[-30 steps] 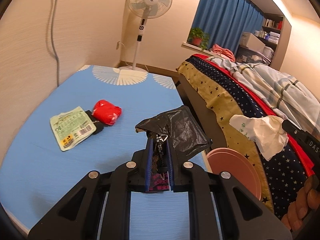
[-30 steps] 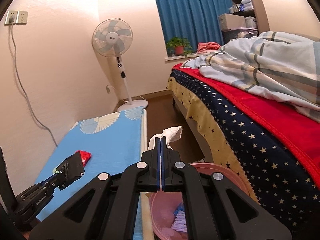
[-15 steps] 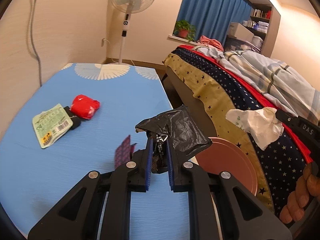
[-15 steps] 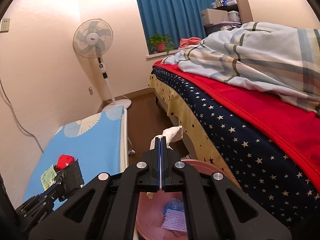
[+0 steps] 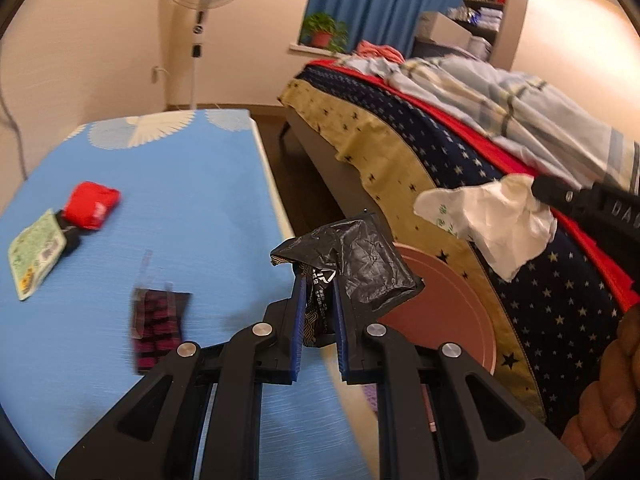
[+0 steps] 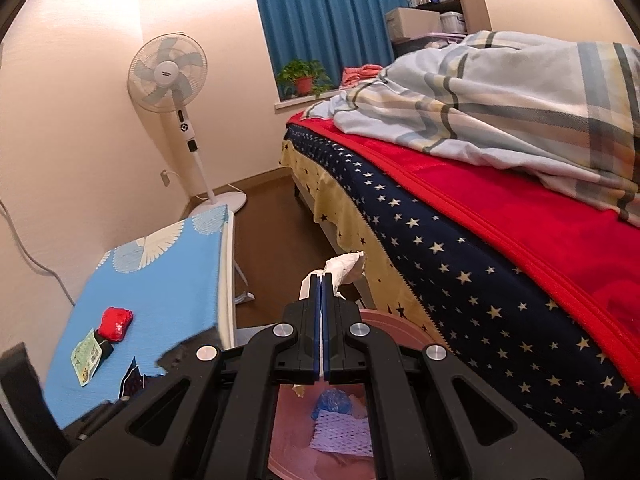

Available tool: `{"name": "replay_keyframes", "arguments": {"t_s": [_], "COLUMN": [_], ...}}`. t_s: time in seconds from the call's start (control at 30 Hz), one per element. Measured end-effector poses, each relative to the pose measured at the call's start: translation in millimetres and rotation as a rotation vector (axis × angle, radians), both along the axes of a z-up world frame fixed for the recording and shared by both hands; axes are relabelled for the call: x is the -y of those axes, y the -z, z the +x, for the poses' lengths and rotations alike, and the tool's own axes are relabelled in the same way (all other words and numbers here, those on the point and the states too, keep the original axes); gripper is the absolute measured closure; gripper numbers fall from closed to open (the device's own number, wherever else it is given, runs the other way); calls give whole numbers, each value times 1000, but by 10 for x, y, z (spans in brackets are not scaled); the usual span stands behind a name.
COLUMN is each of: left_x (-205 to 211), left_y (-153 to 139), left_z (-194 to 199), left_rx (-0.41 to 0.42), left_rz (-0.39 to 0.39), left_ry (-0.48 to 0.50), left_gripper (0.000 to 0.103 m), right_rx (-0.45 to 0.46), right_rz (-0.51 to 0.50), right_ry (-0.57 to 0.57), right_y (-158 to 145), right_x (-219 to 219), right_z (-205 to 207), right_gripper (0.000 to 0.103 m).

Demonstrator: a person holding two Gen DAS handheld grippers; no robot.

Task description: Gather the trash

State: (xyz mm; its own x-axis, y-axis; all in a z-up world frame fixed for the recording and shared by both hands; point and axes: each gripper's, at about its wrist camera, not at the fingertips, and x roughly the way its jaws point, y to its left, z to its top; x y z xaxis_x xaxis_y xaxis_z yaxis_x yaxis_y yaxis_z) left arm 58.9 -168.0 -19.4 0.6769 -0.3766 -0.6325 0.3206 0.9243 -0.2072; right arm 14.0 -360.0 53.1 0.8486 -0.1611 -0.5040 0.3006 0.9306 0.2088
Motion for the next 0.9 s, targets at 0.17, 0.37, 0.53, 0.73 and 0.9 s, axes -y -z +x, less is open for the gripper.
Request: {"name": "replay_keyframes", "arguments": {"t_s": [0.17,0.37,0.53,0.73,0.9], "left_x": [252,479,380,246,141], "left_y": [160,288,297,233,117], "left_z": [43,43,66,87,54], "left_rx": [-48,-82,-86,-75,-40], "left_rz": [16,29,15,-6,-11], "left_ry": [57,127,102,69,49], "left_gripper": [89,70,69,69,69], "right_rx": [-31,-70,-78,-59,-27], "right_rz": [18,51,71,72,79], "right_ry": [11,43,59,41,8], "right_y": [46,111,149,118,60], "right_x": [85,193,227,155,57], "right_z": [7,36,52,63,56], "right_gripper": [102,98,96,96,96]}}
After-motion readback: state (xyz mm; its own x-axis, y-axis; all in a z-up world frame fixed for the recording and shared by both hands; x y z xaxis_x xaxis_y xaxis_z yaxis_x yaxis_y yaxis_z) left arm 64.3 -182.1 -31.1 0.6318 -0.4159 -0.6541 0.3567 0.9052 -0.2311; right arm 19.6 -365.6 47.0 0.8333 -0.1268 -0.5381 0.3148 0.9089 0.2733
